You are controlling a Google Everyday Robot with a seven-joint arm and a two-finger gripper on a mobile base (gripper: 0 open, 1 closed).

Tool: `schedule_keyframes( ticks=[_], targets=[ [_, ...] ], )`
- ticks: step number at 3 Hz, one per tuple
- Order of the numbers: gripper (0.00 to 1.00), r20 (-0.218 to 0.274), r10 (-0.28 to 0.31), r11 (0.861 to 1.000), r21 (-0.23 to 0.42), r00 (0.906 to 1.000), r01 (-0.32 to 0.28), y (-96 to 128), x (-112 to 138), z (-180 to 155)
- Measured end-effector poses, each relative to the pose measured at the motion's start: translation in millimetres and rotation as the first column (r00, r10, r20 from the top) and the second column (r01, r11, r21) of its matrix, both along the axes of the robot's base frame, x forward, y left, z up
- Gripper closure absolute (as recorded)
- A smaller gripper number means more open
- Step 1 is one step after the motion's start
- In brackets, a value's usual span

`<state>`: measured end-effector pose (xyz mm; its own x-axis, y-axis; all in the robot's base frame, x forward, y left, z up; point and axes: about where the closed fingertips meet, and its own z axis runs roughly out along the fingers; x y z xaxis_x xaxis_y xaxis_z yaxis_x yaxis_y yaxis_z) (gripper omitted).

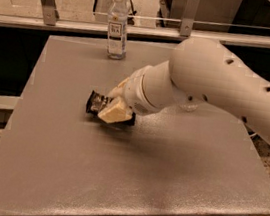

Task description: Move rxbar chocolate near blue plastic bottle

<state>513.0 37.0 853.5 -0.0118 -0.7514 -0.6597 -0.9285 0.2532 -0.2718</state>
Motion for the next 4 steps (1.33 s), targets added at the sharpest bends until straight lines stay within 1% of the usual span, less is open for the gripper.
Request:
schedule_keyframes(
  ticks=[1, 2, 3, 4],
  targets=[
    [1.0, 0.048, -0.032, 0.999, 0.006, 0.9983, 0.031, 5, 55, 7],
    [1.0, 0.082, -0.082, 0.997, 0.011, 0.9932, 0.081, 11, 103, 15],
    [1.0, 0.099, -0.144, 0.989, 0.031, 0.9846, 0.142, 20, 134, 19],
    [1.0, 0.106, -0.212, 0.977, 0.049, 0.9715, 0.208, 26, 162, 17]
  ],
)
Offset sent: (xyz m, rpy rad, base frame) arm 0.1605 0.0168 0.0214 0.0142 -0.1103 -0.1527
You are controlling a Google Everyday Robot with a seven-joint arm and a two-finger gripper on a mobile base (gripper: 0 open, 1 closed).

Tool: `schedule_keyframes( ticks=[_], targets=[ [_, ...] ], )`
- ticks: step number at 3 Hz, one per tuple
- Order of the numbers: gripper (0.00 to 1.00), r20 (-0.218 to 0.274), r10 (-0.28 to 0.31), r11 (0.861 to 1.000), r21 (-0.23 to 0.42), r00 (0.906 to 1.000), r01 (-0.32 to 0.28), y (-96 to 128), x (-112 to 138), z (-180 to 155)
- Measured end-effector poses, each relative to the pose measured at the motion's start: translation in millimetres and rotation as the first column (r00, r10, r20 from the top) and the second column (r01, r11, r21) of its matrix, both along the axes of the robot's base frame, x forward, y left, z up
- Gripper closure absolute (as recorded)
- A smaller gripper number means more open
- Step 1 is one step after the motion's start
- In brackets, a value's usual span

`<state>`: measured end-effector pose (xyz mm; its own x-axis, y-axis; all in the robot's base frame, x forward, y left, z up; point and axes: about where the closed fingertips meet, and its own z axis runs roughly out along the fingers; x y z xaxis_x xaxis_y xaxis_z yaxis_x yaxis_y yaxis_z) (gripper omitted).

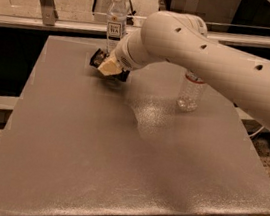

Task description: Move rxbar chocolate near blue plastic bottle

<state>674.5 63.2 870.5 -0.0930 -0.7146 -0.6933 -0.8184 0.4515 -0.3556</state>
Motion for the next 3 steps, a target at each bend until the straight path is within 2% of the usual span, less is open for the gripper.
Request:
schedule_keyframes(
  ticks=[1, 2, 3],
  targets=[
    [1.0, -0.002, -0.037, 0.999, 0.0, 0.9993, 0.037, -0.1, 17.4, -1.8],
    [0.83, -0.011, -0.066, 0.998, -0.004, 0.9978, 0.066, -5.1, 23.3, -3.7],
    [0.61, -0.018, -0.079, 0.997, -0.008, 0.9967, 0.079, -9.8, 23.1, -5.9]
  ],
)
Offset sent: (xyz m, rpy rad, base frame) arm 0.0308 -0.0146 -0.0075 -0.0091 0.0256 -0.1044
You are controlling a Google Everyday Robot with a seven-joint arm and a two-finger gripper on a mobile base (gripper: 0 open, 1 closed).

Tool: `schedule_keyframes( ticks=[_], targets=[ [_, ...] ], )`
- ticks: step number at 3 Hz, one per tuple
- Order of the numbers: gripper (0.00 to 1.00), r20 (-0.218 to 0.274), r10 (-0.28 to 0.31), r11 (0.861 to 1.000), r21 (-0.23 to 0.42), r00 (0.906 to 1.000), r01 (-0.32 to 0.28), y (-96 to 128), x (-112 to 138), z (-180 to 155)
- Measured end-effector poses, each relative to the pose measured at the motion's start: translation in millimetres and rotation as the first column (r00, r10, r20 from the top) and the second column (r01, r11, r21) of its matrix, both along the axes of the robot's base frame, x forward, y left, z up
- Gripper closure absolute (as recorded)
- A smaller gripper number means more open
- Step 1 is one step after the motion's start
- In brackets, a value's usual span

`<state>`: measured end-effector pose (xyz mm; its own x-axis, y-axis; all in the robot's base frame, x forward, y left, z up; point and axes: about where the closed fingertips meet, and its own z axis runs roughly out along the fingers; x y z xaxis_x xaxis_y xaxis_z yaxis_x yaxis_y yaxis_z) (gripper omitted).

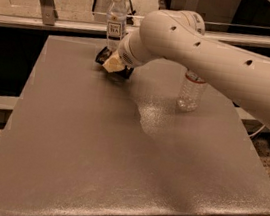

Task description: Move rxbar chocolate near blue plastic bottle

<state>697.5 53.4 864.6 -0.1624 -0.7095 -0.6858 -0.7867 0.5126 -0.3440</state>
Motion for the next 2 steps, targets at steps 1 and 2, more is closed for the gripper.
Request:
schedule_keyframes(
  ticks=[1, 2],
  targets=[
    [0.36, -0.004, -0.003, 1.0, 0.003, 1.0, 0.003, -1.8, 1.0, -3.3],
    [0.14, -0.003, 0.005, 1.0, 0.003, 1.0, -0.005, 1.2, 2.5, -4.1]
  ],
)
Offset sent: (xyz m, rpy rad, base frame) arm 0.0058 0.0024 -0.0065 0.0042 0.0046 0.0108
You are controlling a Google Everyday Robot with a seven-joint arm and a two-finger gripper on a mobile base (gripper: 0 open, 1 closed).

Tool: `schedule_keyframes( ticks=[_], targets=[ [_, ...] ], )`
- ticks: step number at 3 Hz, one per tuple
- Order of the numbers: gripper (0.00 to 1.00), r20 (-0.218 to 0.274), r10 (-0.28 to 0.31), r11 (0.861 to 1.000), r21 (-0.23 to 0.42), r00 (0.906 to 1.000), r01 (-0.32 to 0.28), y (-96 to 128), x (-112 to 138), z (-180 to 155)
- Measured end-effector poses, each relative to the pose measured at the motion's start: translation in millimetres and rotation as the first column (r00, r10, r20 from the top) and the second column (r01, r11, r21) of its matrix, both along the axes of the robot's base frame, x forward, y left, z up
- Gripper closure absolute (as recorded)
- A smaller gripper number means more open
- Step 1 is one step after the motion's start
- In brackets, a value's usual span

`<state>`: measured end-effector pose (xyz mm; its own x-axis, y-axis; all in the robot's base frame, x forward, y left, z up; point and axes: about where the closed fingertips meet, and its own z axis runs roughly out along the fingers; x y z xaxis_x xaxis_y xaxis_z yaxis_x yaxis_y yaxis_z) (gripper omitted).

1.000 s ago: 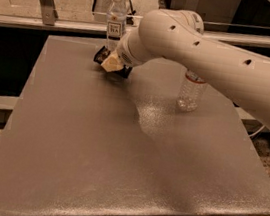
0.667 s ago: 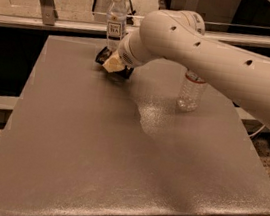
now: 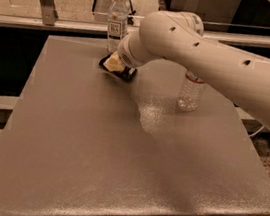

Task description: Move rxbar chocolate near blue plastic bottle

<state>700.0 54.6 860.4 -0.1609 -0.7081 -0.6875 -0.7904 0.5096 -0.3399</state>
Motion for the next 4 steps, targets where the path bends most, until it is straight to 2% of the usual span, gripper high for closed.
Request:
schedule_keyframes(
  ticks=[1, 2, 3, 4],
  targets=[
    [0.0, 0.0, 0.003, 1.0, 0.001, 1.0, -0.003, 1, -1, -1],
    [0.0, 0.005, 0.01, 1.0, 0.008, 0.9999, -0.01, 3, -6, 1],
    [0.0, 0.015, 0.031, 0.999, 0.028, 0.9994, -0.032, 8, -26, 5],
    [0.0, 0.039, 0.072, 0.995, 0.066, 0.9966, -0.075, 13, -62, 17]
  ],
)
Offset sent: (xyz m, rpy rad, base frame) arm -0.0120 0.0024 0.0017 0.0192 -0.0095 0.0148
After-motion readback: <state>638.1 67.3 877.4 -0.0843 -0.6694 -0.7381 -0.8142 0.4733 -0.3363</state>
